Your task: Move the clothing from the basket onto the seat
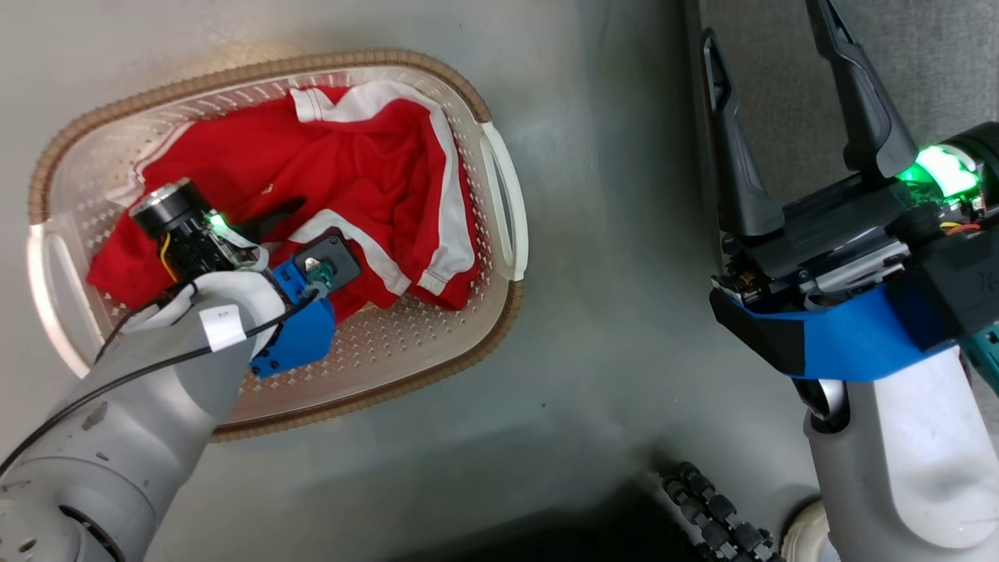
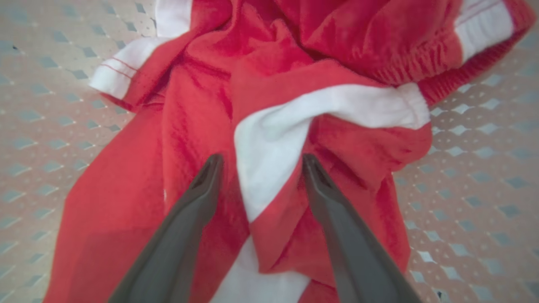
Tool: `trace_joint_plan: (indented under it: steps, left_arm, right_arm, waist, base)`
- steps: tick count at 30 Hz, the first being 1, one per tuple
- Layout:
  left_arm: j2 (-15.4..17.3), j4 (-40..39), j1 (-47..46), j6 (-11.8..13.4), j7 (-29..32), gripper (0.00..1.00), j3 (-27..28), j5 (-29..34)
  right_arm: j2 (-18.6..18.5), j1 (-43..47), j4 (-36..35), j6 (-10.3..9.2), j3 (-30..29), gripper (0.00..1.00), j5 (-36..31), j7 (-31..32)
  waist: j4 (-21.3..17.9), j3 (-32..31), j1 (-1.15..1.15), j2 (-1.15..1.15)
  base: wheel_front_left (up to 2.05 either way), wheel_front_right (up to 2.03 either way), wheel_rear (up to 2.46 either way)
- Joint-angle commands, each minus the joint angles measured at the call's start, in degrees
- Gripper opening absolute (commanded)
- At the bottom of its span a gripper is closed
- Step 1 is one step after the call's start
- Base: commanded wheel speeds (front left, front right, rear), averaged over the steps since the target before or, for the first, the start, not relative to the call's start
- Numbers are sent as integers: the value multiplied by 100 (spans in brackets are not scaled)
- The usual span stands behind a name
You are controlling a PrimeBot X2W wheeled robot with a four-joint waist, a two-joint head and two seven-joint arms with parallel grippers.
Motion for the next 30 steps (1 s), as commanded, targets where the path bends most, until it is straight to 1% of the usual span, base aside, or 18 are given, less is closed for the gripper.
trace_joint_plan:
  steps: [1,8,9,10,13,20,26,30]
  left_arm:
    - [47,23,-135,-3,7,100,-17,-15]
    - [-7,43,-172,-3,67,100,-64,-9]
    - [-21,32,-191,-3,56,56,-65,25]
    - [-35,26,-215,-3,40,0,-68,77]
    - [-86,16,-206,-3,20,0,-70,186]
    - [-192,-39,-217,-3,-150,0,-72,134]
    - [-344,-194,-48,-3,-292,0,-73,48]
    - [-416,-347,54,-3,-324,0,-72,-121]
  right_arm:
    - [-15,-17,-71,3,2,100,0,-21]
    - [-16,157,-221,3,-10,100,-12,-21]
    - [-16,165,-235,3,-15,100,-13,-21]
    - [-16,174,-243,2,-18,100,-11,-21]
    - [-16,169,-219,3,13,100,20,-21]
    - [-17,63,-169,3,14,100,2,-21]
    - [-17,99,-40,3,-24,100,-70,-22]
    - [-18,139,77,3,-17,100,-68,-21]
  waist:
    - [-53,135,-1,0]
    - [-44,244,-1,0]
    - [-36,254,-1,0]
    - [-27,263,-1,0]
    - [-6,267,-1,0]
    - [73,158,-1,0]
    - [294,-202,-1,0]
    - [435,-510,-1,0]
  base:
    - [0,0,0]
    - [0,0,0]
    - [0,0,0]
    - [0,0,0]
    - [0,0,0]
    - [0,0,0]
    - [0,0,0]
    - [0,0,0]
